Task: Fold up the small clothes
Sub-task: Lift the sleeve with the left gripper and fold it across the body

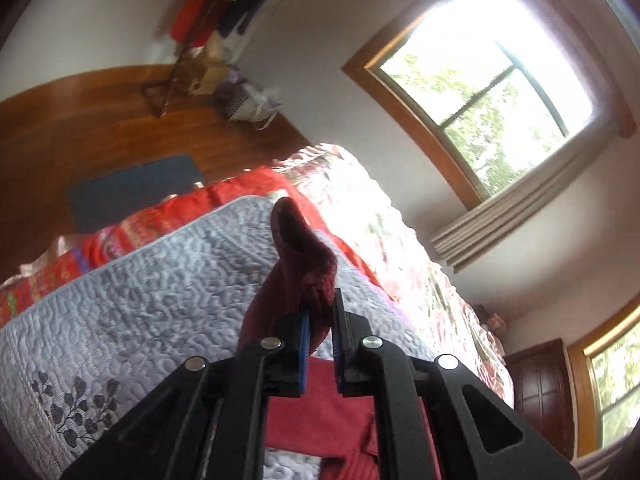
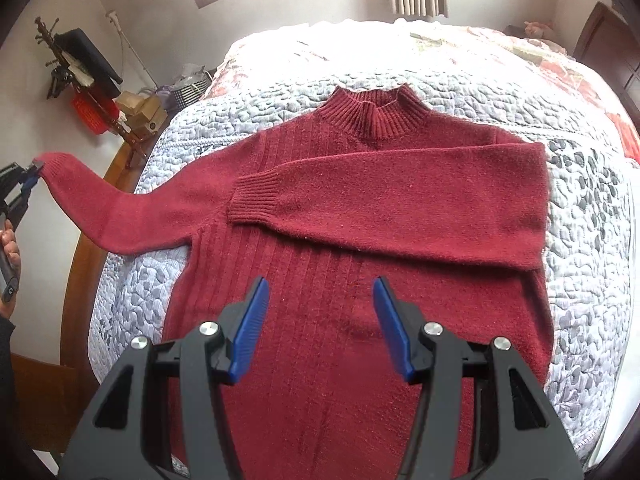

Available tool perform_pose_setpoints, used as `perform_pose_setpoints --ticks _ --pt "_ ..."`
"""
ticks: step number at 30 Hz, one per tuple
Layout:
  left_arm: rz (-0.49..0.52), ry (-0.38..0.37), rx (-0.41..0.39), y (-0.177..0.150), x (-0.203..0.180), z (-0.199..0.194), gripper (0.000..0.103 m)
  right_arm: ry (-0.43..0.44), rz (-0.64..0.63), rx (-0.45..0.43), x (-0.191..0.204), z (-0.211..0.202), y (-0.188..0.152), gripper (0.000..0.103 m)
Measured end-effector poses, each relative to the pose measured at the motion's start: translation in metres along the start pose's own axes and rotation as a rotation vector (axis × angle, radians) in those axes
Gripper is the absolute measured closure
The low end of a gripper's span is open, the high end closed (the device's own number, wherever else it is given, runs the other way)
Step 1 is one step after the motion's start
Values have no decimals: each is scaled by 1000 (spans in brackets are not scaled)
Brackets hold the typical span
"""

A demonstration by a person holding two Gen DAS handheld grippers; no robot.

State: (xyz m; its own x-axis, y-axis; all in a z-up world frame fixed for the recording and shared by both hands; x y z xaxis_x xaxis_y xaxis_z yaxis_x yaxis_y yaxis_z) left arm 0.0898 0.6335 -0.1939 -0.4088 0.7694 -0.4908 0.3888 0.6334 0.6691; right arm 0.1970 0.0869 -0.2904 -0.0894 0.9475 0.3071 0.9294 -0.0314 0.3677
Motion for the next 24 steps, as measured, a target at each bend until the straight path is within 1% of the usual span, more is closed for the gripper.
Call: perform_pose_setpoints --ticks 3,5,7,12,15,18,21,24 --pt "110 -78 22 -3 -72 10 94 -5 32 -20 -18 -13 1 48" --pt "197 -105 39 -15 -117 19 94 -11 58 -30 -31 -21 1 48" --pt "262 -143 73 -33 -155 34 94 -17 81 -42 -45 -29 1 48" --pt "346 -228 176 -94 -230 81 94 -47 145 -65 -83 -41 -4 48" --pt "375 -264 256 -133 -262 114 94 -61 187 -64 -106 -43 -7 47" --pt "416 -270 342 -176 -283 150 94 -60 237 -47 -126 -39 -11 47" --pt "444 -267 428 -220 -293 181 94 -44 295 -23 -142 -30 -10 47" --pt "468 -255 498 -261 -299 203 94 -29 316 -15 -148 -21 -4 46"
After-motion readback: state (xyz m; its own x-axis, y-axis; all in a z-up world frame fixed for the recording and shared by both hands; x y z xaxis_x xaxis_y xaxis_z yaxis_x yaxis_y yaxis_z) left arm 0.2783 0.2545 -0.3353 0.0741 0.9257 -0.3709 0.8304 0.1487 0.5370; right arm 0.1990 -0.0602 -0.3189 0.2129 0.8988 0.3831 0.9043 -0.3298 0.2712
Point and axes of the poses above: each gripper's, at about its wrist camera, not at the fingertips, and z roughly the way its jaws point, x to its left, y to its top, the point moved 5 cm from there along z, roughly the way its jaws point, and after that the axes turned 13 degrees about z, right-handed, at the moved point
